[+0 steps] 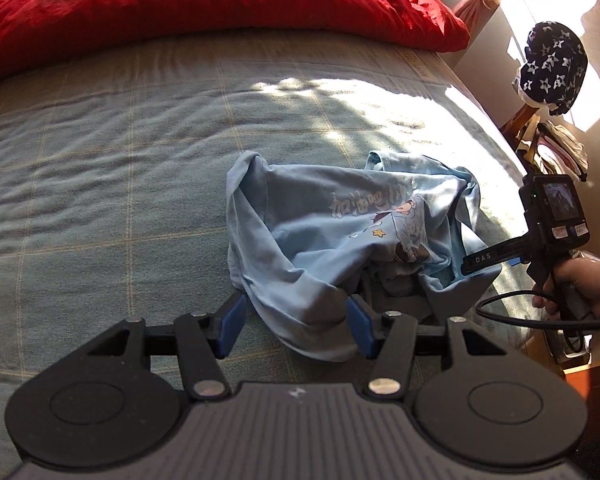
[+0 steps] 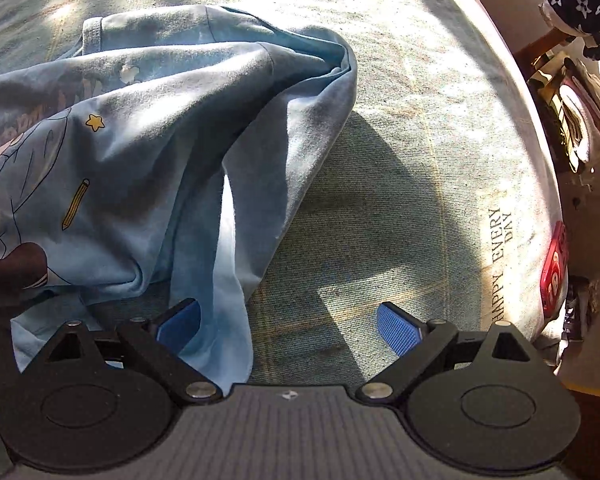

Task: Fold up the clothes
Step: 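Reposition both grippers over the spread T-shirt edges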

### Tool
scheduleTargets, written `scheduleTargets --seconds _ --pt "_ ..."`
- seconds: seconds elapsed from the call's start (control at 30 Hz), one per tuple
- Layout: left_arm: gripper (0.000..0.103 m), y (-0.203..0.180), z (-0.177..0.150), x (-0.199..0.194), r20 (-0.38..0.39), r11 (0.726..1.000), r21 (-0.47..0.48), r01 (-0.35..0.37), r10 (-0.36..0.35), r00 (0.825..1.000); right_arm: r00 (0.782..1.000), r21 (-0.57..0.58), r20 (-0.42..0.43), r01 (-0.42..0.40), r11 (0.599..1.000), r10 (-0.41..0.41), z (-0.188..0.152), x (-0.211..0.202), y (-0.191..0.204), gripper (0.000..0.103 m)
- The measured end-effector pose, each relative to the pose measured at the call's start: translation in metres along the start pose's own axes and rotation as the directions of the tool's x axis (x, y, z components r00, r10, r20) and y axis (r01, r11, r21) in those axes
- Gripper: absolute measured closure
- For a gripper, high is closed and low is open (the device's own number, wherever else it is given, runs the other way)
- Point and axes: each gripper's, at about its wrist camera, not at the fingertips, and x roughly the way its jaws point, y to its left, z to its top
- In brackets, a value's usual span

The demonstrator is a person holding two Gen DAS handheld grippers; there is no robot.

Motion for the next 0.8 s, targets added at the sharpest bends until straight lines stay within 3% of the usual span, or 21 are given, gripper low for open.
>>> scheduleTargets --seconds 0.1,0.23,0.33,0.4,0.63,0.67,0.73,0.8 --pt "0.048 -0.010 0.006 0.004 -0.019 0.998 -0.024 -0.049 0.049 0.999 0.997 -0.079 -0.014 0.071 0.994 -0.073 0.002 0.016 -0.012 0.005" --pt "0.048 -0.032 0.015 0.009 -0.045 0.994 -0.094 -0.061 0.057 0.997 0.991 -0.158 -0.022 0.130 0.979 -0.136 0.004 0.036 -0.049 0.004" --pt "0.048 -0.061 0.025 0.021 -0.078 0.986 -0.103 -0.129 0.121 0.990 0.991 -0.170 -0.039 0.119 0.978 -0.127 0.007 0.054 -0.089 0.003" --pt "0.048 -0.077 0.033 0.024 -0.086 0.986 -0.107 -0.130 0.121 0.989 0.992 -0.167 -0.054 0.103 0.981 -0.113 0.009 0.065 -0.116 0.001" --pt "0.046 -0.113 0.049 0.032 -0.101 0.991 -0.023 -0.129 0.126 0.987 0.999 -0.100 -0.044 -0.014 0.995 0.009 0.020 0.078 -0.172 0.001" --pt "0.046 -0.112 0.050 0.034 -0.106 0.992 -0.019 -0.125 0.123 0.987 0.998 -0.094 -0.026 -0.067 0.993 0.065 0.021 0.071 -0.173 0.001" --pt "0.046 -0.107 0.049 0.042 -0.117 0.994 -0.010 -0.111 0.109 0.987 0.985 -0.085 0.011 -0.173 0.981 0.174 0.021 0.058 -0.175 0.001" --pt "0.046 -0.100 0.049 0.051 -0.128 0.995 -0.001 -0.097 0.096 0.987 0.952 -0.057 0.067 -0.295 0.954 0.298 0.023 0.034 -0.168 0.000"
